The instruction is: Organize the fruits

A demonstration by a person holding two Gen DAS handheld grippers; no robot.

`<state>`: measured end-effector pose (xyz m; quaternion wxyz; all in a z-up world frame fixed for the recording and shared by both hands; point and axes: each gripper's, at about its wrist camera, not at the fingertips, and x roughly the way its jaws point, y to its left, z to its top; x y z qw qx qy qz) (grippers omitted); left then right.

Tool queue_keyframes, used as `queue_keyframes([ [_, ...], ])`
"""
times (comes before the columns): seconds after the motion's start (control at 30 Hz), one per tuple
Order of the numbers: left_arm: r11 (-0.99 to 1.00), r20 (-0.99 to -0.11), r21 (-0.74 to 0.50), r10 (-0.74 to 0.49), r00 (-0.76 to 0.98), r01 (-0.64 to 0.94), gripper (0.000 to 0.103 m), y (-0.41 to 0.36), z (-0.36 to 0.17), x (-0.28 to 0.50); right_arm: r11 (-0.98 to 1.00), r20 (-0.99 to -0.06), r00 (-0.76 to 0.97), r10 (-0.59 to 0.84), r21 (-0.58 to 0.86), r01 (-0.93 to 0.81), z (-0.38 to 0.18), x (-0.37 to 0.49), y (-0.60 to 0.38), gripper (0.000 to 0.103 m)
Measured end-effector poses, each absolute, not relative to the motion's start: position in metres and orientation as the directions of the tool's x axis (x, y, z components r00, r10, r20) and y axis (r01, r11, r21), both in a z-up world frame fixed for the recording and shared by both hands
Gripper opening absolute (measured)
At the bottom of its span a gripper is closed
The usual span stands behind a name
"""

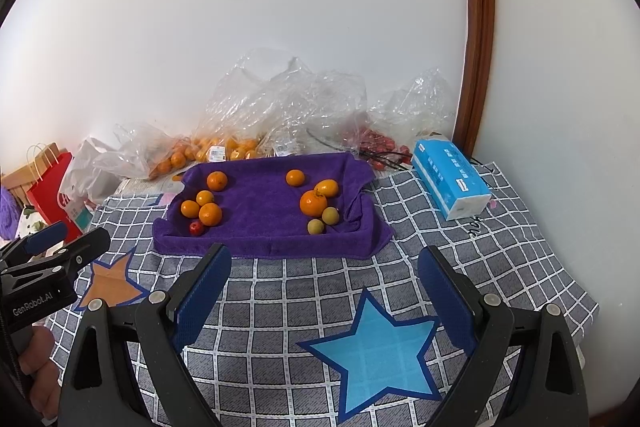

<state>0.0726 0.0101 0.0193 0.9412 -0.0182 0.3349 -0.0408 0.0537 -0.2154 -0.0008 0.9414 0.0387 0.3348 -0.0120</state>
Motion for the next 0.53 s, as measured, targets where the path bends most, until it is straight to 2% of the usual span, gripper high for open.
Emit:
queue_keyframes([
  [0.53, 0.996, -0.637, -0.065, -0.09, 0.766, 0.063, 0.09, 0.0093, 0.0144, 0.0741, 0.997, -0.633, 0.774, 0.004, 0.062, 0.046, -0.0005, 0.0551, -0.2136, 0.094],
])
